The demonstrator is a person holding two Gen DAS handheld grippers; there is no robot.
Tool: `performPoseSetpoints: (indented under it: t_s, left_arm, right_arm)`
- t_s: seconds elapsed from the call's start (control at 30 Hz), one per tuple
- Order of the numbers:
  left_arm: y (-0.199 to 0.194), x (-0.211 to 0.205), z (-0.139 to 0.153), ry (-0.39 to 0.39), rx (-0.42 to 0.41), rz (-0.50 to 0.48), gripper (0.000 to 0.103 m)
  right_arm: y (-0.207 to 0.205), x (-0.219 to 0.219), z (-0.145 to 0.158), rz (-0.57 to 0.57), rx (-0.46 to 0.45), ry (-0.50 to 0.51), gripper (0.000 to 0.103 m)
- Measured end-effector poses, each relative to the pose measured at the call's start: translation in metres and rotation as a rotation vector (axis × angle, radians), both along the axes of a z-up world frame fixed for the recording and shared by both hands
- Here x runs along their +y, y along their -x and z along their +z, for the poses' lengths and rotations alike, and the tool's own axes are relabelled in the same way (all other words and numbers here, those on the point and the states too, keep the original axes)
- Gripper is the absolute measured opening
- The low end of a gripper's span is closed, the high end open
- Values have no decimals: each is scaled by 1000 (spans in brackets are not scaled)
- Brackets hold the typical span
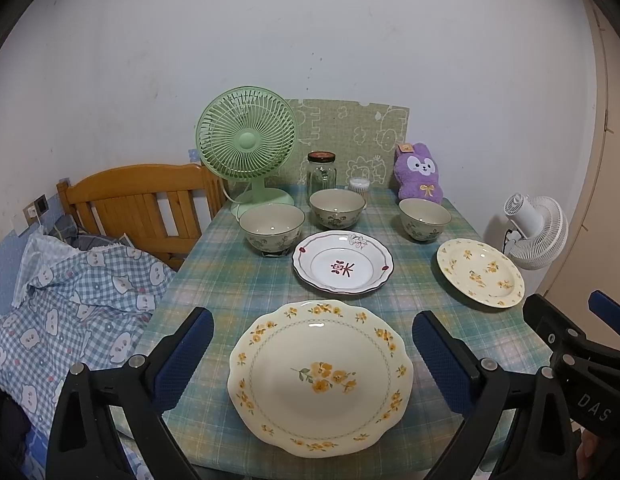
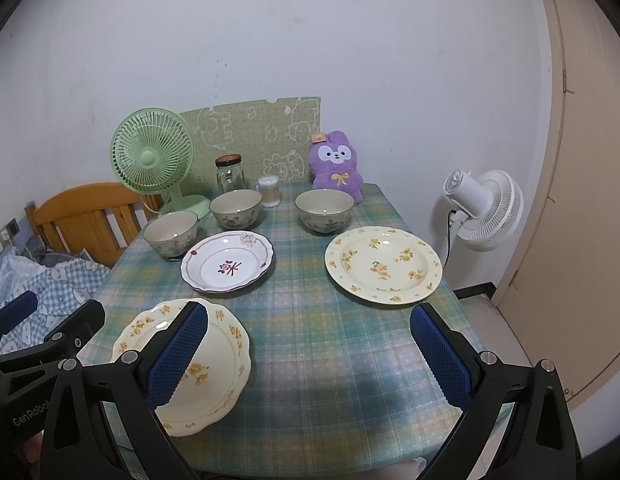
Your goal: Organize plates and bowls
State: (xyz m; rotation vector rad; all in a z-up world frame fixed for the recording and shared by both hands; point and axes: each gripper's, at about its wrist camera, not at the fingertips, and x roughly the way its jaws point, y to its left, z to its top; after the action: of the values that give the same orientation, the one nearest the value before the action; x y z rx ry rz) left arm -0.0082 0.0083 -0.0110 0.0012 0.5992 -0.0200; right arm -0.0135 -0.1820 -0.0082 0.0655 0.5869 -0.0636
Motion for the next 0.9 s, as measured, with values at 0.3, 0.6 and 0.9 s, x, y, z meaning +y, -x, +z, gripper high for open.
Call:
performPoseSetpoints:
  t_s: [0.3, 0.6, 0.9]
  left_arm:
    - [0, 1, 0, 1, -1, 0, 100]
    - [-7, 11, 3, -10, 28, 29, 100]
    - [-39, 36, -17, 6, 109, 32, 94]
  right_arm:
    - [-1, 3, 0, -1, -2, 6, 102]
    - [-15, 11, 4, 17, 29, -6, 102]
    - [-48, 42, -11, 38, 92, 5, 101]
